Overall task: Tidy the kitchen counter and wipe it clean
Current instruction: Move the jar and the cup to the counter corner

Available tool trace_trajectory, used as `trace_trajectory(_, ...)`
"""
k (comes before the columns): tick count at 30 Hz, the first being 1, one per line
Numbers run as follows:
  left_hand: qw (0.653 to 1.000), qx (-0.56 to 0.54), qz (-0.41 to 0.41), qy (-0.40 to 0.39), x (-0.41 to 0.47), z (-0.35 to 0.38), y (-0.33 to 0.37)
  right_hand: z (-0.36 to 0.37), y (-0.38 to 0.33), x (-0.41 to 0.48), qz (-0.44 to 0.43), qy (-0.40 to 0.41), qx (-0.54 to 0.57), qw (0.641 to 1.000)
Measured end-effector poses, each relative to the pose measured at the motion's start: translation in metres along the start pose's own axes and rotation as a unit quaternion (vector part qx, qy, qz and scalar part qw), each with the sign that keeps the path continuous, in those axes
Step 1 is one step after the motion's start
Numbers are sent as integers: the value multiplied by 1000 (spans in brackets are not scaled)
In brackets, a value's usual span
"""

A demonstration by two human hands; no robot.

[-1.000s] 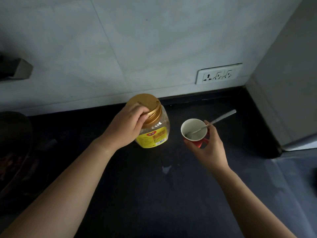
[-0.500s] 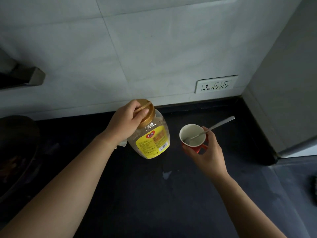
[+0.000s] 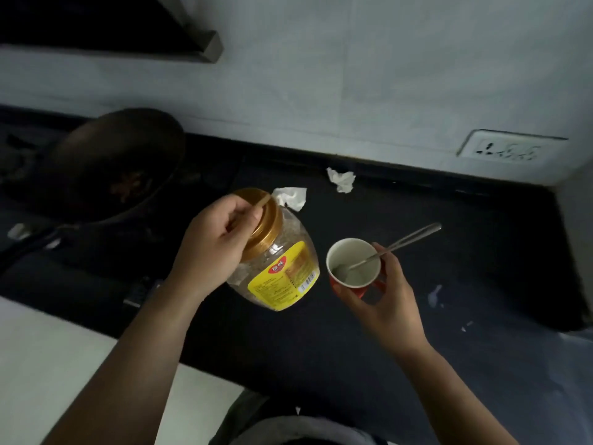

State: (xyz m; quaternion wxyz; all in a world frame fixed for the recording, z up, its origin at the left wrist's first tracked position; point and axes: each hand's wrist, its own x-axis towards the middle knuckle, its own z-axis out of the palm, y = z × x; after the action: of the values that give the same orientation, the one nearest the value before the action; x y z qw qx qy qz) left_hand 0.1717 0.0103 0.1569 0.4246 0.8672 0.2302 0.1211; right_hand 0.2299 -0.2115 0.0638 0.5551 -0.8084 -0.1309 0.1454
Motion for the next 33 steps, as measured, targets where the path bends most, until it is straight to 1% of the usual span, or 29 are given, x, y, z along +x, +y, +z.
trace_trajectory(4,996,-15,-72,54,-59,-33,-29,33,-1,-28,-7,-91,-26,996)
trace_trajectory(9,987,-13,-118,105,-126,-77,-75,82,-23,-67,-39,-185,-71,979)
trace_trajectory(14,971,-40,-160,172,-187,-135,-122,147,-45,-112,-53,-239,-97,965)
trace_trajectory(19,951,-56,-222,210,-251,-196,-185,248,-68,-168,-55,-275,-108,954)
trace_trajectory(23,941,-26,-259,218,-305,-241,-236,333,-85,-207,-62,-328,-99,937)
trace_trajectory(25,931,-16,-273,241,-326,-264,-260,368,-93,-218,-66,-361,-103,924)
trace_trajectory(30,897,10,-315,310,-347,-321,-310,434,-110,-221,-71,-406,-112,904)
trace_trajectory(33,885,18,-330,330,-342,-353,-338,478,-119,-216,-77,-422,-108,897)
